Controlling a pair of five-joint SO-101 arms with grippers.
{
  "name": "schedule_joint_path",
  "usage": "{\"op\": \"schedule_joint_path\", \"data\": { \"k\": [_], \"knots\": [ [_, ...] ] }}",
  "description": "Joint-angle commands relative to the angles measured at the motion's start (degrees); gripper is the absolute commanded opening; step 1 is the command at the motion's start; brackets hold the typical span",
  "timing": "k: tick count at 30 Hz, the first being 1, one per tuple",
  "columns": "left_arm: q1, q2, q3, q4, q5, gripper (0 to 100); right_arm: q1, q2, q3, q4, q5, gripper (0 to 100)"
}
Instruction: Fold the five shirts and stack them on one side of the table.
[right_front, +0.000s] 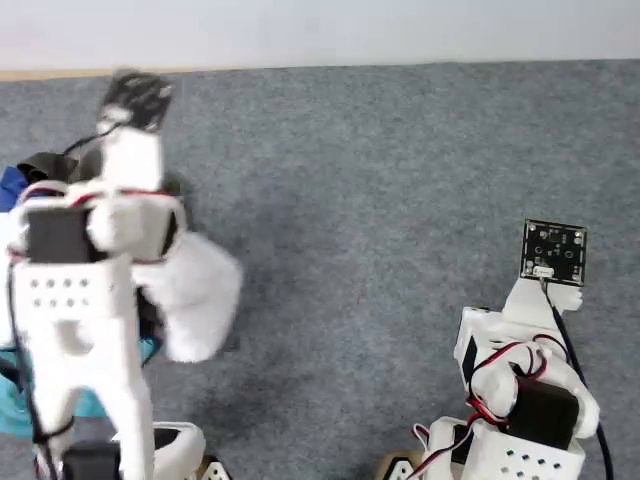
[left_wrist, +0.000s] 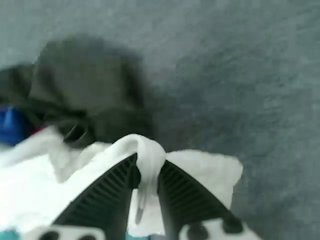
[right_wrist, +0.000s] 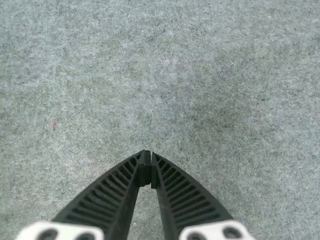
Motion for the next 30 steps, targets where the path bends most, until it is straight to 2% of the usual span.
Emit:
{"op": "schedule_joint_path", "data": {
  "k": [1, 7, 18, 25, 30],
  "knots": [
    [6.33, 6.42, -9.27, 1.32, 2.99, 0, 0.48, 0.04, -0.62, -0.92, 0.79, 0.9],
    [14.24, 21.71, -27.91, 1.41, 3.78, 0, 0.48, 0.04, -0.35, -0.57, 0.79, 0.9],
    [33.49, 44.75, -55.08, 1.41, 3.78, 0, 0.48, 0.04, -0.18, -0.4, 0.88, 0.9],
    [36.31, 50.11, -69.85, 0.53, 3.78, 0, 0.48, 0.04, 2.2, 0.48, 0.88, 0.9],
    [36.31, 50.11, -74.33, 0.35, 3.78, 0, 0.48, 0.04, 2.2, 1.1, 0.88, 0.9]
  ]
}}
